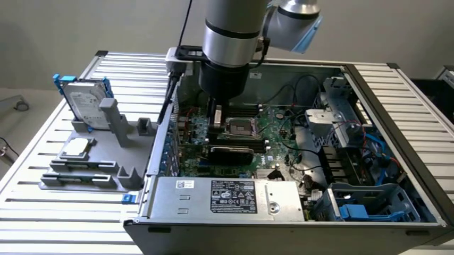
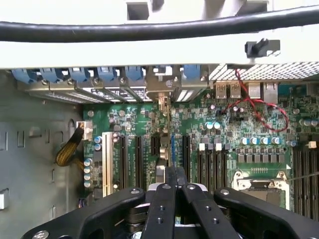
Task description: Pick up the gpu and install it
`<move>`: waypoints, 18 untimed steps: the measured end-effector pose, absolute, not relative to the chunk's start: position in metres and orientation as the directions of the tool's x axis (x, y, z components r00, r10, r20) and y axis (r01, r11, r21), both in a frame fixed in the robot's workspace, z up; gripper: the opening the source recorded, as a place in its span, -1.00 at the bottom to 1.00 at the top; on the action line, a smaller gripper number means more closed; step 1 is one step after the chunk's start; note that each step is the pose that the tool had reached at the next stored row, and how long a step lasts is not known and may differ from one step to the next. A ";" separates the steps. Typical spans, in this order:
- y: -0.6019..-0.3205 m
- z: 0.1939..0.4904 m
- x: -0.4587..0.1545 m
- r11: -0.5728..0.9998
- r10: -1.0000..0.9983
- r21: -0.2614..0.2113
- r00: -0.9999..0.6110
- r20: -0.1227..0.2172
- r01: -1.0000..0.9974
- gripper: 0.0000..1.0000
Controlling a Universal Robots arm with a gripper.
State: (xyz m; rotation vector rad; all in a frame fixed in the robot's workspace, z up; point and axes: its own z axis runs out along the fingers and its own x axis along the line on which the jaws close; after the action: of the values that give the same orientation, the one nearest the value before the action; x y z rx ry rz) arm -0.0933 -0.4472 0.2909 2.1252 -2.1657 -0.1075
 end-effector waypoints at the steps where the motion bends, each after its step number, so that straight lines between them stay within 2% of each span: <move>1: -0.447 0.292 -0.095 0.020 -1.000 0.128 -0.017 0.026 -0.992 -0.79; 18: -0.447 0.295 -0.129 0.019 -0.999 0.170 -0.014 0.031 -0.985 -0.79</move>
State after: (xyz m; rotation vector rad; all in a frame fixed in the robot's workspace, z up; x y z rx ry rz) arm -0.1293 -0.4471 0.2949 2.1002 -2.1359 -0.1503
